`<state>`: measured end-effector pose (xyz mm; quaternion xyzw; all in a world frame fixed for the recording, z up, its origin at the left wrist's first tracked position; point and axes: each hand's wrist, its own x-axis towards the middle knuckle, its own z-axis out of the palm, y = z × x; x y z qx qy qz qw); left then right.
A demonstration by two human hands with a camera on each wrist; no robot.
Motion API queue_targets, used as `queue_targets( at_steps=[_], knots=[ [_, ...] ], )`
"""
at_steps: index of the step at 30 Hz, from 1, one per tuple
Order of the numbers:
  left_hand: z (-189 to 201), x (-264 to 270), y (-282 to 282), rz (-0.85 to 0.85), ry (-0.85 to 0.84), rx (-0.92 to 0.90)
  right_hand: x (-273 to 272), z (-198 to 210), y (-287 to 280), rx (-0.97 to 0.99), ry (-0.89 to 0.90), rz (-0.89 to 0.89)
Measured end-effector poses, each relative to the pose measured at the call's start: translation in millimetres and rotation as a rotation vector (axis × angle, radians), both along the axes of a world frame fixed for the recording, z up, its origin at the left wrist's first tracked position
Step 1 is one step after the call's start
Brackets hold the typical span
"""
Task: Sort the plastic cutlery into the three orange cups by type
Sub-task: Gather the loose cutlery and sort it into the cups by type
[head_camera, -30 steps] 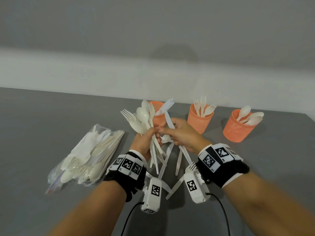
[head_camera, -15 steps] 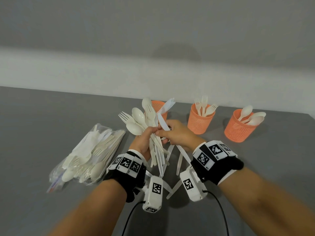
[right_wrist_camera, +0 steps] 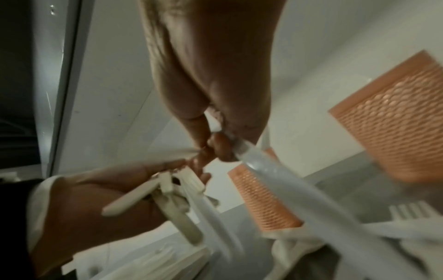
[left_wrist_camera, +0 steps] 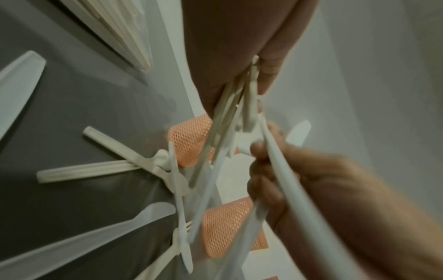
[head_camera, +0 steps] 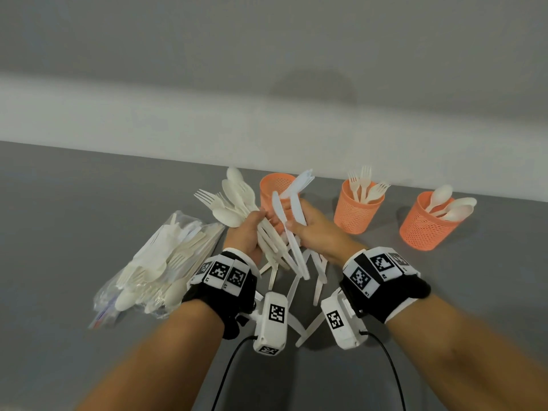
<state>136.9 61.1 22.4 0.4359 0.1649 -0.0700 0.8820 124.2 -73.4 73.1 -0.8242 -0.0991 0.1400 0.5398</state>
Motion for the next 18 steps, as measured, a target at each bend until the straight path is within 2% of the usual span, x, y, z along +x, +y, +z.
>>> queue_targets(
  at_steps=[5, 10, 12, 15, 18],
  knots=[
    [2, 2, -1, -0.006, 0.024, -0.085, -8, -7, -7, 0.039, 0.105, -0.028],
    [1, 1, -7, -0.041, 0.024, -0.131, -12, -13, -13, 0.19, 0.248, -0.076],
    [2, 4, -7, -0.016, 0.031, -0.16, -14, -17, -16, 0.129, 0.199, -0.019],
    [9, 5, -9, 0.003, 0.064, -0.172, -14, -21, -20, -0.066, 0.035, 0.062],
    [12, 8, -10, 0.054, 0.108, -0.159, -9, -24, -30, -0.143, 0.13, 0.072]
  ],
)
